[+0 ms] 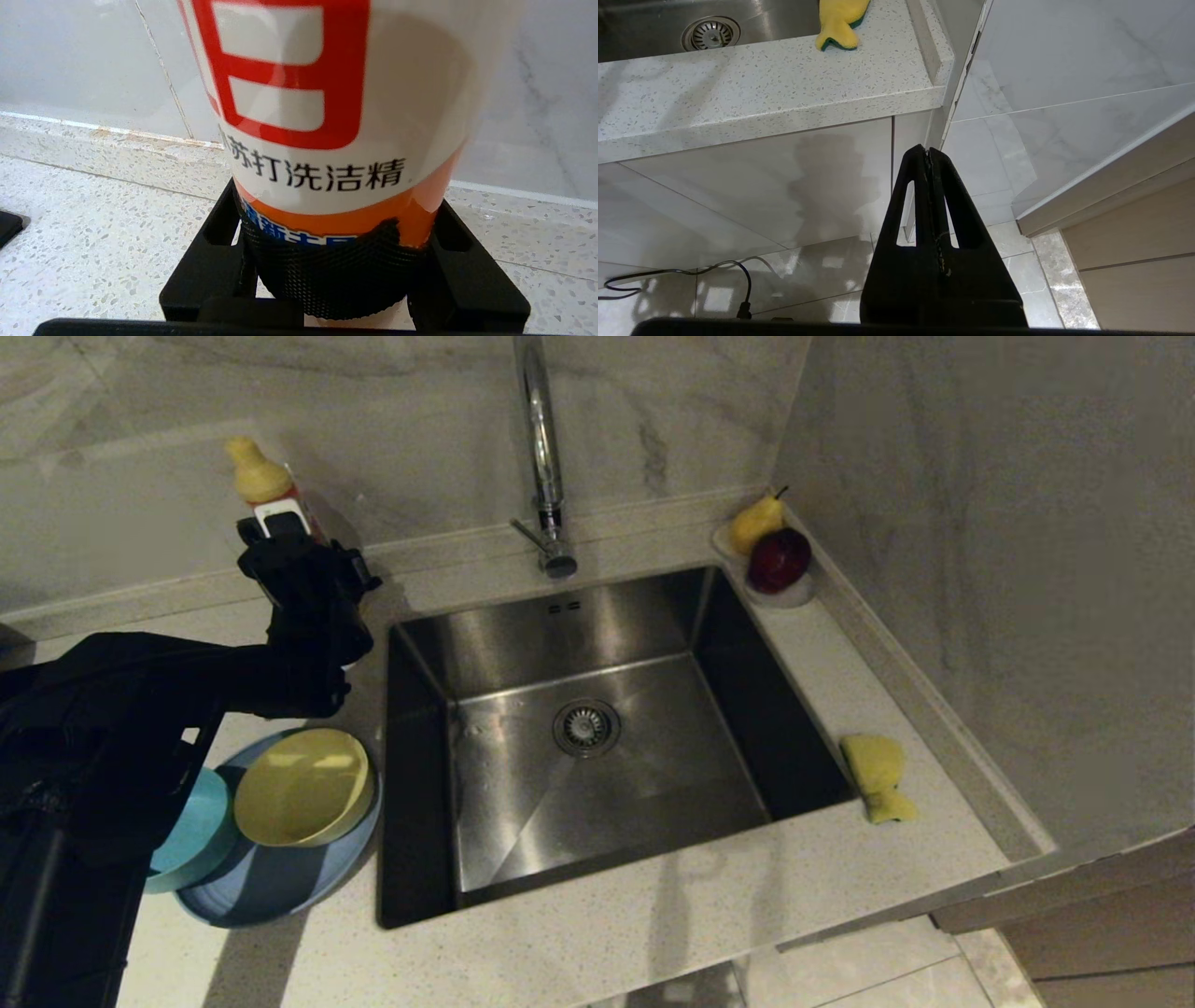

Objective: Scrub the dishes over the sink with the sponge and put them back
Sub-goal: Grab the dish soap, then squeeze it onto the sponge

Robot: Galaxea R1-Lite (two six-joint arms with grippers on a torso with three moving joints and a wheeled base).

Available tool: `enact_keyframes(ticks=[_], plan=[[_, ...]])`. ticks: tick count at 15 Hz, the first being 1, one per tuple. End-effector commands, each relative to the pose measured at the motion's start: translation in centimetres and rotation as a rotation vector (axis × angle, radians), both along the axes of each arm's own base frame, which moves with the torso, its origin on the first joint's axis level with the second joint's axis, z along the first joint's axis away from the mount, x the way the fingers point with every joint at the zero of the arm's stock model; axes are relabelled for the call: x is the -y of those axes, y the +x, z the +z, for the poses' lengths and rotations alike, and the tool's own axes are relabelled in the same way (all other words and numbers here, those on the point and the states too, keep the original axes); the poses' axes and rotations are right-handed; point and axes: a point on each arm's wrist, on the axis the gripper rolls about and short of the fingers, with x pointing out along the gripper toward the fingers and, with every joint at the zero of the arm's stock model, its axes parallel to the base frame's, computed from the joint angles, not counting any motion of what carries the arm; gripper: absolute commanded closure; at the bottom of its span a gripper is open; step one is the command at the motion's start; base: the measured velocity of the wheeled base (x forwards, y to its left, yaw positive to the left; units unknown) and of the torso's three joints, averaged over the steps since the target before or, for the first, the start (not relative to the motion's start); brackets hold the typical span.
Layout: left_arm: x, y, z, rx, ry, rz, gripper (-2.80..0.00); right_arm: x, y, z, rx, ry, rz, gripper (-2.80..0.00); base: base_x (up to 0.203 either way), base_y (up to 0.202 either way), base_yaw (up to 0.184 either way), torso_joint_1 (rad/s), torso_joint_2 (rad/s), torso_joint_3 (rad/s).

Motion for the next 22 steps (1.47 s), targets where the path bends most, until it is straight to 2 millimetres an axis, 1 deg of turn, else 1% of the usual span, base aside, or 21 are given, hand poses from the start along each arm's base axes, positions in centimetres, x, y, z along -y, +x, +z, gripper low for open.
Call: enact_keyframes(ticks=[1,5,8,11,14,16,17,18,20,22], plan=[[-0.1,-0.3,0.6,0.031,-0.003,0.006,0.00,0.0,0.0,0.0,0.001,0.000,0.000,0.00,0.000,0.000,0.000,0.000,0.00,0.000],[0.0,-1.8,3.8,0.101,-0.009,0.012,0.00,0.0,0.0,0.0,0.001,0.000,0.000,0.00,0.000,0.000,0.000,0.000,0.00,0.000],[0.4,-4.1,8.0,0.176,-0.016,0.011,0.00,0.0,0.0,0.0,0.001,0.000,0.000,0.00,0.000,0.000,0.000,0.000,0.00,0.000],[1.3,-7.2,12.6,0.223,-0.021,-0.006,0.00,0.0,0.0,0.0,0.002,0.000,0.000,0.00,0.000,0.000,0.000,0.000,0.00,0.000],[2.5,-11.0,16.9,0.258,-0.030,-0.035,0.00,0.0,0.0,0.0,0.001,0.000,0.000,0.00,0.000,0.000,0.000,0.000,0.00,0.000],[3.4,-14.5,20.1,0.283,-0.037,-0.068,0.00,0.0,0.0,0.0,0.001,0.000,0.000,0.00,0.000,0.000,0.000,0.000,0.00,0.000],[4.0,-16.3,21.3,0.285,-0.040,-0.090,0.00,0.0,0.0,0.0,0.001,0.000,0.000,0.00,0.000,0.000,0.000,0.000,0.00,0.000],[4.8,-18.3,22.4,0.281,-0.044,-0.121,0.00,0.0,0.0,0.0,0.001,0.000,0.000,0.00,0.000,0.000,0.000,0.000,0.00,0.000],[6.0,-21.7,23.9,0.269,-0.050,-0.179,0.00,0.0,0.0,0.0,0.001,0.001,0.000,0.00,0.000,0.000,0.000,0.000,0.00,0.000],[6.3,-24.6,24.9,0.251,-0.052,-0.215,0.00,0.0,0.0,0.0,0.001,0.000,0.000,0.00,0.000,0.000,0.000,0.000,0.00,0.000]])
